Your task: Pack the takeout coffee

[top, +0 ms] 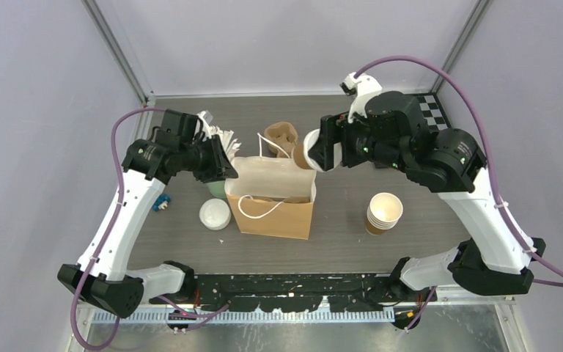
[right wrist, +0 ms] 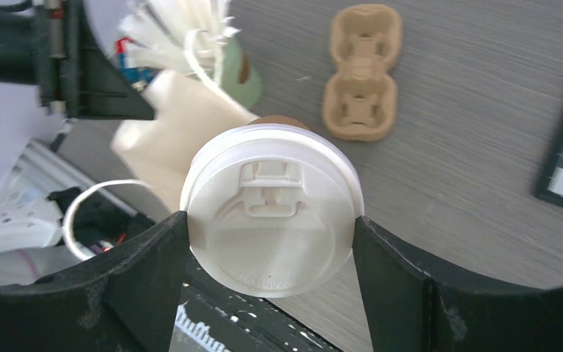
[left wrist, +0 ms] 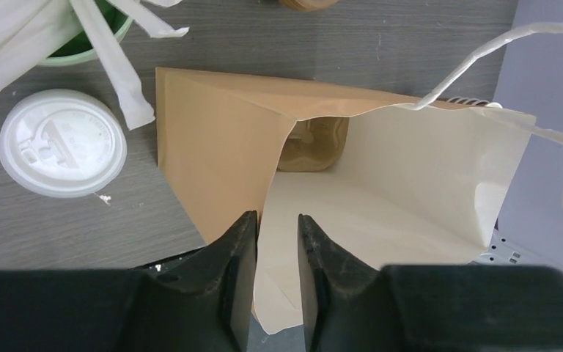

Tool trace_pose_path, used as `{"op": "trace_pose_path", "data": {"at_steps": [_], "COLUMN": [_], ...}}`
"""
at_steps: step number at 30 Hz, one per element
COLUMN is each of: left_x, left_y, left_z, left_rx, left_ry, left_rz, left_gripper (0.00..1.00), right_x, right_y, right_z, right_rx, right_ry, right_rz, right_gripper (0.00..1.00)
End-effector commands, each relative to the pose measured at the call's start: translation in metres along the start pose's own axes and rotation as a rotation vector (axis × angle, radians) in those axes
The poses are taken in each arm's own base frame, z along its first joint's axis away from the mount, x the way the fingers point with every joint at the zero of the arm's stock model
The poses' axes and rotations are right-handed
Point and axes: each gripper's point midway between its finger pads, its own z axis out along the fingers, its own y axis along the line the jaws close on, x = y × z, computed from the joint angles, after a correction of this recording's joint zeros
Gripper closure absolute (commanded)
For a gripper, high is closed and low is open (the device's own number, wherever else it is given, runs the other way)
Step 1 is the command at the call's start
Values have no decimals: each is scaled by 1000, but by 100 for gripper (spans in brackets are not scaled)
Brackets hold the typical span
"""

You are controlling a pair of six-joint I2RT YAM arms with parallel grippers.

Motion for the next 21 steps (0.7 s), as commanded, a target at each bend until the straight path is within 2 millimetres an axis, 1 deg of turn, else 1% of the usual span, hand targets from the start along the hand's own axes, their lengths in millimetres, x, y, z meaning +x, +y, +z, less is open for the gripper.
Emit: {"op": "trace_pose_path", "data": {"at_steps": [1,4,6,9,13,15,17,19,21], "left_x": [-9,-11,-12,-12,-13,-15,-16,-15,-12], "left_y": [-23,-33,-41,-52,-61,-66,-67,-65,-62], "left_z": [-3,-1,1,5,11,14,17,20,17], "left_rx": [118,167,204,257,308,331,338,322,299], "left_ry": [-29,-30,-28,-25,-27,-26,-18,-7,11], "left_rz": [53,66,78,89,108,115,109,95,85], "left_gripper": [76,82,85,88,88,85,79,68,58], "right_x": [-16,0,12,23,42,51,57,64,70], "right_y": [59,75,77,72,61,52,45,42,43], "right_z": [1,9,18,31,48,56,63,68,69], "right_rx": [-266,-302,-299,-266,-215,-178,-152,-147,-149], "right_ry": [-61,-14,23,52,108,127,143,162,182], "right_rz": [-63,-123,-155,-197,-283,-337,-383,-430,-469], "right_gripper": [25,25,25,25,25,25,25,25,25]}}
